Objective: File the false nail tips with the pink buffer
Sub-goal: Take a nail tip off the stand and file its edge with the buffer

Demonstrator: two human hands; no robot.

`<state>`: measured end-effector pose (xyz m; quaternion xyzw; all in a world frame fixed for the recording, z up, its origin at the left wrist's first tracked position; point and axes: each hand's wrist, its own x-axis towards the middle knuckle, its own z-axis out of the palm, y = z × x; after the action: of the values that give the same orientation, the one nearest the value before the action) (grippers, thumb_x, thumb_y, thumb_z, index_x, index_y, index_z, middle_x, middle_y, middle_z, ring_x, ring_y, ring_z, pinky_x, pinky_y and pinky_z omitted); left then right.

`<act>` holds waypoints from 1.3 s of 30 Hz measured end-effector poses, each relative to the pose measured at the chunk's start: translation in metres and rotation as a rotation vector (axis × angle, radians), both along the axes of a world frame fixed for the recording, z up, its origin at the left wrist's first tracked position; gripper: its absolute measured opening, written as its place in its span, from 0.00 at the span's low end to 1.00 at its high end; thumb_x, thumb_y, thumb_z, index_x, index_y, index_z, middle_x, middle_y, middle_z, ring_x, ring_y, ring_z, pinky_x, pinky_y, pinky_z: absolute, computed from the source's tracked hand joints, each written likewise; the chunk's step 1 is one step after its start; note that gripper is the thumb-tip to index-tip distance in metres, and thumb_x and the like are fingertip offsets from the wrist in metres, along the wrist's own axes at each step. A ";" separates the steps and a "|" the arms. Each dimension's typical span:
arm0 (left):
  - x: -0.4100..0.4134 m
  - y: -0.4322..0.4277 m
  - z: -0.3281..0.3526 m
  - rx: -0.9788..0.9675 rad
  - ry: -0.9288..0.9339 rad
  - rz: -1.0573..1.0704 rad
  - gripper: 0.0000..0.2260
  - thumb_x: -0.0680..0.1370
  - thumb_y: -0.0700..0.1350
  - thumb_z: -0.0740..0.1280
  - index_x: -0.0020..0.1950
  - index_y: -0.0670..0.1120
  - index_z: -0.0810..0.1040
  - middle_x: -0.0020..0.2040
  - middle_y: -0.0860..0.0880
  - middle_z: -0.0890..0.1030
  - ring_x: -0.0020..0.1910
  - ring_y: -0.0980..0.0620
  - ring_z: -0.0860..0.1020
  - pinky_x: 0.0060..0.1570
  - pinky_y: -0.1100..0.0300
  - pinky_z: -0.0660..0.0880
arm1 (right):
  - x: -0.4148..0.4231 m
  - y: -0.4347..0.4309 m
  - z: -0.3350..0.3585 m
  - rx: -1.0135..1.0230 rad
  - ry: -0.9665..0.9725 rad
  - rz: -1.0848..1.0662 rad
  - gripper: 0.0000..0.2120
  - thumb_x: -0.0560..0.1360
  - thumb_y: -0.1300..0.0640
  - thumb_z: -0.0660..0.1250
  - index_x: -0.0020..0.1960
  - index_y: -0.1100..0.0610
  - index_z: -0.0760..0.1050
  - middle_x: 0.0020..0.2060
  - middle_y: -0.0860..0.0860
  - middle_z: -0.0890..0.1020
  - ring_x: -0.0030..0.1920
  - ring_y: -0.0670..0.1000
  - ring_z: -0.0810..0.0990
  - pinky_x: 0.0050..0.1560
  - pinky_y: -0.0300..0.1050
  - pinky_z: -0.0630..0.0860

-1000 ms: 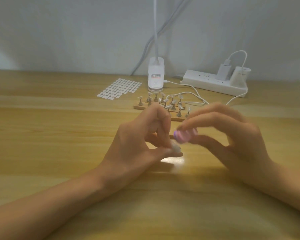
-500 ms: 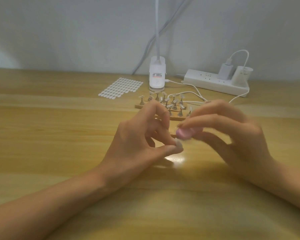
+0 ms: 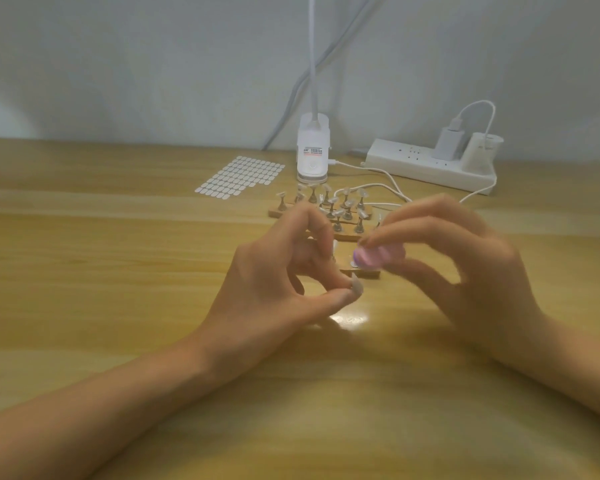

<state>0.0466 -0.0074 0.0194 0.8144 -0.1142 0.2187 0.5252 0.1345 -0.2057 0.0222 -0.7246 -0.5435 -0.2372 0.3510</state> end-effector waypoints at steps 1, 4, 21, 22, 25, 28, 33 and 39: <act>0.000 0.000 0.000 0.000 -0.002 -0.005 0.18 0.70 0.48 0.78 0.47 0.51 0.68 0.37 0.57 0.85 0.38 0.54 0.84 0.32 0.66 0.72 | -0.003 0.002 -0.002 -0.024 -0.012 0.047 0.07 0.79 0.61 0.71 0.56 0.55 0.82 0.49 0.52 0.81 0.51 0.52 0.81 0.54 0.50 0.77; 0.000 0.002 -0.001 0.022 0.001 -0.001 0.18 0.71 0.44 0.78 0.47 0.51 0.68 0.37 0.56 0.85 0.38 0.55 0.84 0.32 0.66 0.72 | 0.000 0.004 -0.005 -0.069 -0.019 -0.003 0.06 0.78 0.61 0.71 0.55 0.59 0.83 0.50 0.52 0.81 0.50 0.53 0.81 0.53 0.56 0.77; -0.001 0.001 0.001 0.037 0.008 -0.016 0.18 0.71 0.42 0.79 0.47 0.52 0.70 0.38 0.55 0.86 0.36 0.46 0.82 0.30 0.57 0.72 | 0.015 -0.001 -0.009 -0.054 -0.007 -0.044 0.06 0.79 0.61 0.70 0.54 0.59 0.83 0.49 0.52 0.82 0.50 0.52 0.81 0.54 0.53 0.77; -0.002 0.000 0.001 0.036 0.006 -0.030 0.18 0.71 0.42 0.78 0.47 0.53 0.70 0.39 0.54 0.86 0.37 0.46 0.82 0.30 0.58 0.72 | 0.020 -0.004 -0.007 -0.020 0.042 -0.079 0.06 0.77 0.62 0.71 0.53 0.59 0.83 0.48 0.53 0.82 0.49 0.53 0.81 0.53 0.52 0.78; -0.004 0.001 0.006 0.025 -0.009 -0.031 0.17 0.72 0.44 0.77 0.51 0.54 0.72 0.40 0.53 0.86 0.42 0.51 0.84 0.32 0.58 0.73 | 0.027 -0.007 -0.004 0.106 0.162 -0.098 0.06 0.77 0.62 0.72 0.53 0.58 0.82 0.47 0.52 0.83 0.48 0.53 0.81 0.52 0.44 0.76; -0.001 0.010 0.018 -0.001 -0.009 0.009 0.18 0.72 0.43 0.77 0.56 0.56 0.74 0.40 0.54 0.86 0.43 0.52 0.84 0.32 0.54 0.73 | 0.027 -0.006 -0.006 0.188 0.342 -0.089 0.05 0.77 0.57 0.72 0.53 0.55 0.82 0.47 0.48 0.84 0.51 0.52 0.81 0.55 0.45 0.77; 0.011 0.020 0.037 -0.052 0.029 -0.052 0.20 0.71 0.45 0.78 0.59 0.53 0.75 0.41 0.51 0.85 0.43 0.53 0.86 0.41 0.65 0.80 | 0.032 -0.006 -0.006 0.250 0.591 -0.094 0.07 0.75 0.55 0.74 0.53 0.53 0.83 0.49 0.48 0.85 0.53 0.51 0.83 0.59 0.53 0.78; 0.035 0.007 0.041 0.354 -0.012 -0.035 0.23 0.72 0.38 0.78 0.63 0.51 0.74 0.40 0.55 0.84 0.44 0.61 0.84 0.51 0.67 0.80 | 0.032 -0.007 -0.008 0.238 0.620 -0.063 0.07 0.75 0.54 0.74 0.53 0.52 0.84 0.49 0.49 0.85 0.53 0.51 0.84 0.58 0.49 0.79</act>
<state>0.0816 -0.0002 0.0599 0.8906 -0.1685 0.1910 0.3768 0.1667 -0.2130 0.0146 -0.7325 -0.3568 -0.0779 0.5746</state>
